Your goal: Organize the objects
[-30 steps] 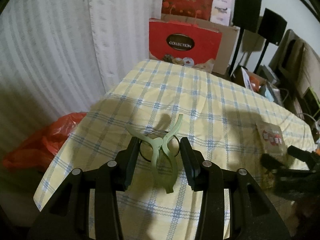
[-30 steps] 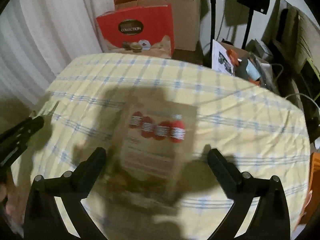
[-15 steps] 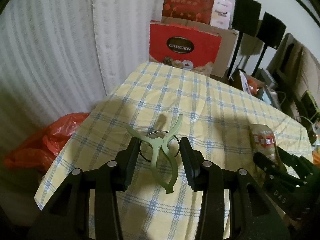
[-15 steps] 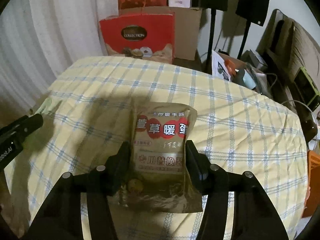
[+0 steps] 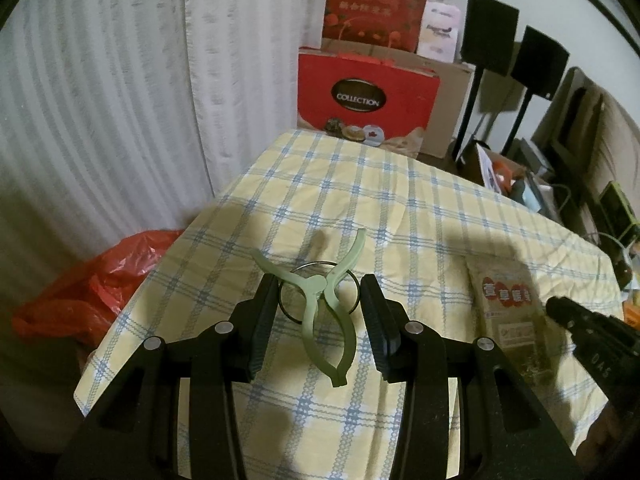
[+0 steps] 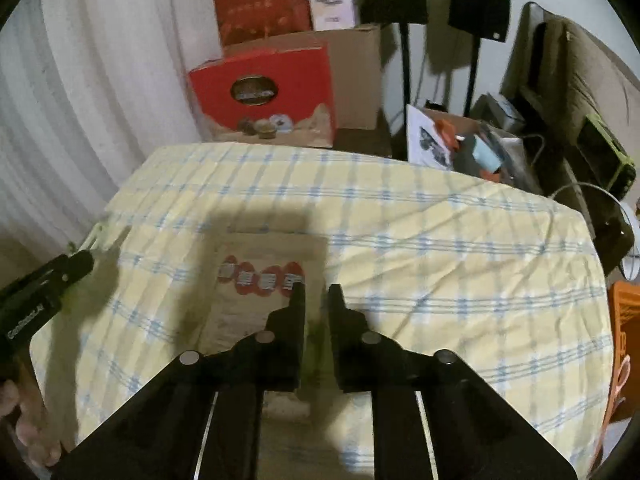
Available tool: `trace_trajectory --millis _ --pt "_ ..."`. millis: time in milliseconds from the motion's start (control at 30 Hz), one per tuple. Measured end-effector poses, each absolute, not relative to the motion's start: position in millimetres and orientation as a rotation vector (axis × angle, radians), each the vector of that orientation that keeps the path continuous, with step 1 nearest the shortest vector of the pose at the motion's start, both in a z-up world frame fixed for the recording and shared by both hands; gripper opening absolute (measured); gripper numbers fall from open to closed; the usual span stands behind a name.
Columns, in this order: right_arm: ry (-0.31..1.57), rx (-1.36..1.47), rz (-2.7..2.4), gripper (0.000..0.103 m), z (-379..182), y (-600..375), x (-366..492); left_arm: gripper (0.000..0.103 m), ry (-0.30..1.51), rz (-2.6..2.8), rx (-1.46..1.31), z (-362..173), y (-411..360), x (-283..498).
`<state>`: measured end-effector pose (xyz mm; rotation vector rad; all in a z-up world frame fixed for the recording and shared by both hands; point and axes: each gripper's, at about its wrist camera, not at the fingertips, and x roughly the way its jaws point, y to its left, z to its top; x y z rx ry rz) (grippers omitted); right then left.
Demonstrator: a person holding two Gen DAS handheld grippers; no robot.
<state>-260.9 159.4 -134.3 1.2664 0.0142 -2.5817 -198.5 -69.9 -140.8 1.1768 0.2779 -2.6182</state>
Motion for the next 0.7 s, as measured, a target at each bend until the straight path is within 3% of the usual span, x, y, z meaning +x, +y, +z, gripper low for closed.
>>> trace_trajectory --millis 67,133,233,400,500,533,633,700 --pt "0.001 1.324 -2.569 0.067 -137 159 -264 0.039 0.276 -2.615 1.185 -142 -69 -200" --pt "0.051 1.308 -2.6 0.081 -137 150 -260 0.039 0.27 -2.609 1.192 -144 -69 -201" --pt "0.117 1.28 -2.561 0.088 -141 125 -254 0.039 0.274 -2.603 1.196 -145 -71 -201" --pt "0.278 1.33 -2.532 0.09 -160 86 -259 0.039 0.286 -2.602 1.188 -144 -75 -200" --pt "0.242 1.319 -2.55 0.091 -165 87 -259 0.039 0.295 -2.597 1.191 -146 -78 -200" --pt "0.239 1.312 -2.555 0.088 -165 89 -258 0.039 0.297 -2.594 1.193 -147 -79 -201" --pt "0.229 1.303 -2.576 0.058 -162 94 -255 0.039 0.297 -2.593 1.199 -148 -78 -202" --pt "0.285 1.325 -2.555 0.053 -157 91 -253 0.039 0.295 -2.598 1.197 -147 -77 -202"
